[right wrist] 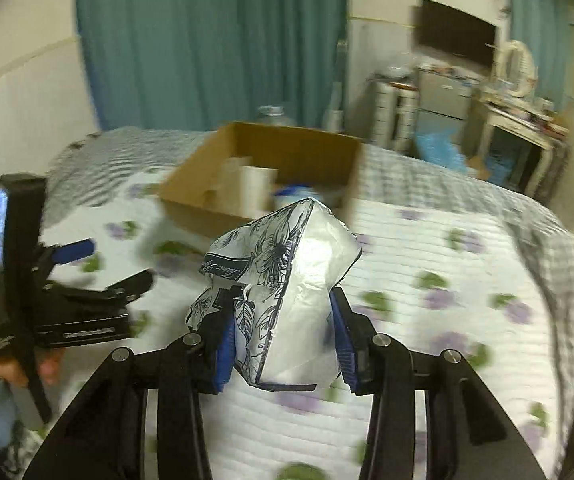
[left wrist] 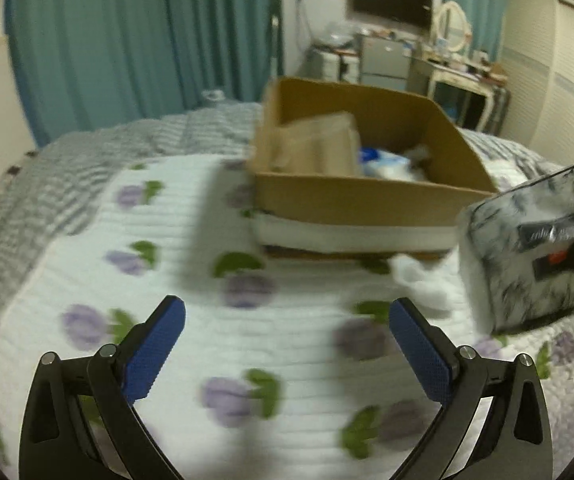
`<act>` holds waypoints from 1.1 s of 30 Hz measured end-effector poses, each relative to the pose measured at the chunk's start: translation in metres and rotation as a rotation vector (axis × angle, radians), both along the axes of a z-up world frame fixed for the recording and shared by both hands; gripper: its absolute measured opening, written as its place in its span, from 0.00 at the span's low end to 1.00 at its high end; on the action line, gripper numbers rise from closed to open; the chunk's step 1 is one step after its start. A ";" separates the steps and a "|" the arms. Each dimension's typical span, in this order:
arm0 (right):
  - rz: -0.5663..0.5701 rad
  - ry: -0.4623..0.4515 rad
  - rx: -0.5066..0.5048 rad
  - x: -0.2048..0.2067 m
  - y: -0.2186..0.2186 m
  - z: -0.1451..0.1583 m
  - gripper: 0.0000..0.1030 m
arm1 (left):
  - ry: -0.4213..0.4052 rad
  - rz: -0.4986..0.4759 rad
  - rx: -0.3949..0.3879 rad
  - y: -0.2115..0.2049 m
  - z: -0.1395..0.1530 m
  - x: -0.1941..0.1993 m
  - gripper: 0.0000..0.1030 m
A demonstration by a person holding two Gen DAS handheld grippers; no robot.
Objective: Organize soft objects
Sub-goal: 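Grasp the floral tissue pack with the right tool, then grasp the crumpled white tissue with the left tool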
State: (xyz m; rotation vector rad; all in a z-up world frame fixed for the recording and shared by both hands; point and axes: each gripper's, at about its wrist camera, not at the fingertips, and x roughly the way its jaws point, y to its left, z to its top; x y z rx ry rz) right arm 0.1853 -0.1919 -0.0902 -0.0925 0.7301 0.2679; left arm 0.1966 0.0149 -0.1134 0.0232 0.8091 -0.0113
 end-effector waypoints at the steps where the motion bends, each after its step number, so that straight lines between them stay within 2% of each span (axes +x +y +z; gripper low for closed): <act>1: -0.038 0.002 -0.005 0.002 -0.013 -0.001 0.41 | 0.010 -0.013 -0.012 -0.006 -0.003 0.003 1.00; 4: -0.186 -0.027 -0.090 0.010 -0.042 -0.006 0.41 | 0.053 -0.065 -0.063 -0.030 -0.018 0.015 0.99; 6: -0.264 -0.049 -0.171 0.020 -0.053 -0.010 0.41 | 0.064 -0.093 -0.067 -0.046 -0.023 0.017 0.99; 10: -0.275 -0.047 -0.242 0.036 -0.057 -0.021 0.41 | 0.069 -0.133 -0.038 -0.073 -0.035 0.032 0.99; 14: -0.237 -0.038 -0.247 0.044 -0.049 -0.034 0.41 | 0.095 -0.173 -0.054 -0.093 -0.048 0.049 0.92; 15: -0.230 -0.039 -0.245 0.042 -0.049 -0.036 0.41 | 0.108 -0.184 -0.053 -0.097 -0.052 0.051 0.82; 16: -0.227 -0.039 -0.243 0.042 -0.049 -0.036 0.41 | 0.119 -0.184 -0.043 -0.101 -0.057 0.055 0.69; 17: -0.223 -0.038 -0.237 0.041 -0.049 -0.037 0.41 | 0.127 -0.185 -0.034 -0.104 -0.060 0.058 0.64; 19: -0.221 -0.039 -0.223 0.041 -0.049 -0.038 0.41 | 0.173 -0.208 -0.034 -0.109 -0.070 0.064 0.45; 21: -0.225 -0.041 -0.217 0.039 -0.051 -0.038 0.41 | 0.189 -0.218 -0.046 -0.111 -0.073 0.064 0.42; 22: -0.226 -0.042 -0.214 0.038 -0.052 -0.037 0.41 | 0.181 -0.221 -0.038 -0.112 -0.071 0.061 0.39; 27: -0.232 -0.058 -0.207 0.028 -0.050 -0.030 0.41 | 0.141 -0.218 -0.005 -0.109 -0.053 0.044 0.39; 33: -0.234 -0.105 -0.192 0.005 -0.046 -0.005 0.41 | 0.050 -0.215 0.008 -0.096 -0.008 0.012 0.39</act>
